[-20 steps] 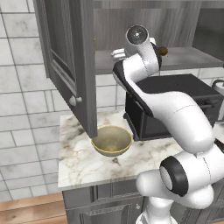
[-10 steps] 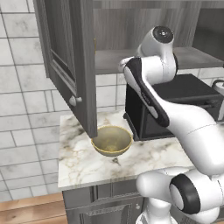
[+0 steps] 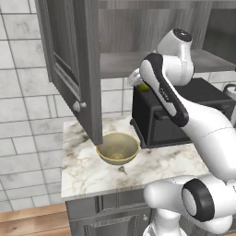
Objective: Open the cabinet. Pick the mango and kiwi from the cabinet and place them into the bowl. Then close the cabinet.
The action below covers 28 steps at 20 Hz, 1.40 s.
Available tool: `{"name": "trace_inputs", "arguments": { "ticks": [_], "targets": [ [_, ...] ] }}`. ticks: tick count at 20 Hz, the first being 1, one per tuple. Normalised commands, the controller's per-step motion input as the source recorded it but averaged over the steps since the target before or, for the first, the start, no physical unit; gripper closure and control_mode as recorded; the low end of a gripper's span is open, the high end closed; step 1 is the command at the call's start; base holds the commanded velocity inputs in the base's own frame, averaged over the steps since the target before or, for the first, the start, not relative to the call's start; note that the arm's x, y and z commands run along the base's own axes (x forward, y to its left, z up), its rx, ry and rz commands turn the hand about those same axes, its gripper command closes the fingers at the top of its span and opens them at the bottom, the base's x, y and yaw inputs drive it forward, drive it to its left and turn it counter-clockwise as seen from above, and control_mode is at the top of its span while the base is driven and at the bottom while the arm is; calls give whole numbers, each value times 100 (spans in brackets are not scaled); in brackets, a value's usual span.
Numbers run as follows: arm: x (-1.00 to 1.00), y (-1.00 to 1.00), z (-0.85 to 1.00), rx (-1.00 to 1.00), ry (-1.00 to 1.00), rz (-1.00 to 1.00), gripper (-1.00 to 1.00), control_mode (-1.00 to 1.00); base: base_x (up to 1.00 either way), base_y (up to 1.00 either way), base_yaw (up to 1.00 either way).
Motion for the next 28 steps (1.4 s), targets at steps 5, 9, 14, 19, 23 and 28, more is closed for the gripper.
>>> {"name": "trace_inputs", "arguments": {
  "ticks": [5,9,14,19,23,28],
  "targets": [
    [0,36,-58,0,8,9,100,-100,0,0,0],
    [0,37,-55,0,7,4,100,-100,0,0,0],
    [6,19,-43,0,2,0,100,-100,0,0,0],
    [0,7,-29,0,2,0,100,-100,0,0,0],
    [0,6,-29,0,5,0,100,-100,0,0,0],
    [0,11,-37,0,1,0,100,-100,0,0,0]
  ]
}}
